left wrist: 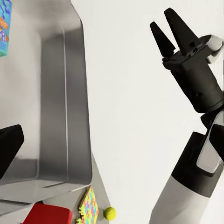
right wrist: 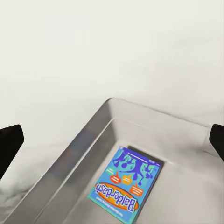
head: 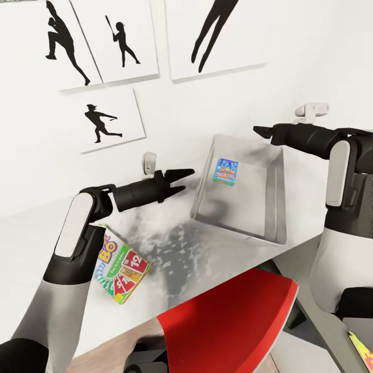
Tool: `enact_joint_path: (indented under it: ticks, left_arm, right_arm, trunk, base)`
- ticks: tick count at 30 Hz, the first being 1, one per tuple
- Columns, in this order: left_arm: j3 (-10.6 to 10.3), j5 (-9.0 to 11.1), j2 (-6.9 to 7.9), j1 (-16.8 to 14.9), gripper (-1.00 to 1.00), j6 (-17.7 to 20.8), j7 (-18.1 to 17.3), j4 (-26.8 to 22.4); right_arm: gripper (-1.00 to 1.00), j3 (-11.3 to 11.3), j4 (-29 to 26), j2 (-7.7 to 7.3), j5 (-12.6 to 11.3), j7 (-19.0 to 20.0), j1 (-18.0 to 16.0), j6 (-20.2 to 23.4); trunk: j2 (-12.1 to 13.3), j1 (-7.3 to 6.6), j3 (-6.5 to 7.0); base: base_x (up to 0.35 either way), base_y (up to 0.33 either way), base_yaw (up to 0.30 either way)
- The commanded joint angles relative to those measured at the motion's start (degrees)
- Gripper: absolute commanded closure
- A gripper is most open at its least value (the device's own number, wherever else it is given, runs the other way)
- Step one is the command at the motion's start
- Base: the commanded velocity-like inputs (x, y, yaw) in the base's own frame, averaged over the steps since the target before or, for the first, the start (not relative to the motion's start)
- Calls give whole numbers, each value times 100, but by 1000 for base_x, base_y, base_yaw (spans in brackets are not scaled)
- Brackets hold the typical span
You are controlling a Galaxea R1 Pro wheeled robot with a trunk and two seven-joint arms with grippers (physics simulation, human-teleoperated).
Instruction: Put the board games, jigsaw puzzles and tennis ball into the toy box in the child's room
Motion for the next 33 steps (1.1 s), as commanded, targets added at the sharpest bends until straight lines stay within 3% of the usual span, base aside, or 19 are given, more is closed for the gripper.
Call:
enact_joint_path:
  ticks: [1,6,11,33]
  left_arm:
    - [0,60,2,-5,-100,7,59,-4]
    - [150,60,189,-80,-100,22,62,-1]
    - [220,60,285,-94,-100,25,65,0]
    - [295,49,373,-93,-100,12,141,6]
  right_arm:
    - [-100,-4,-2,0,-29,-6,-5,34]
    - [-100,21,-1,34,-23,-18,33,34]
    - [-100,18,0,47,-16,-24,53,34]
    - [-100,3,0,60,-9,-39,78,34]
  trunk:
    - [-9,4,2]
    - [-9,4,49]
    - [-9,4,95]
    - [-9,4,301]
  base:
    - [0,0,0]
    - [0,0,0]
    - [0,0,0]
    - [0,0,0]
